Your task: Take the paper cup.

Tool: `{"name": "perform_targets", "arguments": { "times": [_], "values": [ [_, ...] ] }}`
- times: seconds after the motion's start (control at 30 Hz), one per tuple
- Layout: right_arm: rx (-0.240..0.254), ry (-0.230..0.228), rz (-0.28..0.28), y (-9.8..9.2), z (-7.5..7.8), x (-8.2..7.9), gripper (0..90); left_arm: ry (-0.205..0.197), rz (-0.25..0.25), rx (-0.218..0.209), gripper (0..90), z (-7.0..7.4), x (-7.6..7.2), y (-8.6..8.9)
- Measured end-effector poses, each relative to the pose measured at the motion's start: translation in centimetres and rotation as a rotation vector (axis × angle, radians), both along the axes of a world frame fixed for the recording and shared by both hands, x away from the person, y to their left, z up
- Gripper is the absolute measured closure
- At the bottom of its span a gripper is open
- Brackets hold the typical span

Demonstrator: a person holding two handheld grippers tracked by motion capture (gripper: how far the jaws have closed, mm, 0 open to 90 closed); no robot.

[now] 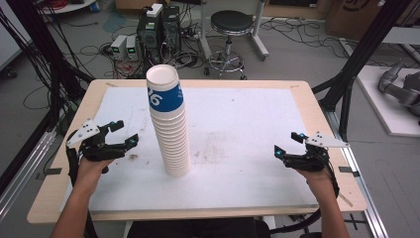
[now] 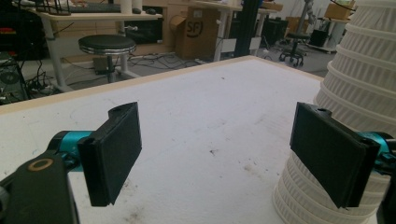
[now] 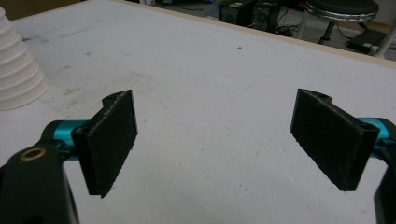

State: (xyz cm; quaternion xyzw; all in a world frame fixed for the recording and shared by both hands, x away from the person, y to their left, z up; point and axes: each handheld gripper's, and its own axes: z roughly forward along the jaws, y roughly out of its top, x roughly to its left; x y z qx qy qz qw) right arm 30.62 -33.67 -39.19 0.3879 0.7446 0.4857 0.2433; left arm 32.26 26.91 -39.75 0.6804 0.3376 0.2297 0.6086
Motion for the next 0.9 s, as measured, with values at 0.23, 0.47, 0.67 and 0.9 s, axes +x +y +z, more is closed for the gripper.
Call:
{"name": "perform_targets", "arguments": {
  "times": [0.23, 0.47, 0.67, 0.9],
  "values": [
    [0.011, 0.015, 0.021, 0.2, 0.0, 0.2, 15.0, 0.010, -0.002, 0.002, 16.5, -0.1, 0.0, 0.1],
    [0.009, 0.015, 0.076, 2.1, 0.4, 0.4, 14.9, 0.009, 0.014, 0.009, 16.5, 0.0, -0.2, 0.2],
    [0.066, 0.005, 0.184, 5.2, 1.9, 0.5, 14.8, 0.038, 0.014, 0.023, 16.5, -0.1, -0.3, 0.1],
    [0.105, -0.009, 0.316, 9.0, 3.6, 0.8, 14.9, 0.053, 0.008, 0.013, 16.6, -0.2, -0.2, 0.3]
  ]
}}
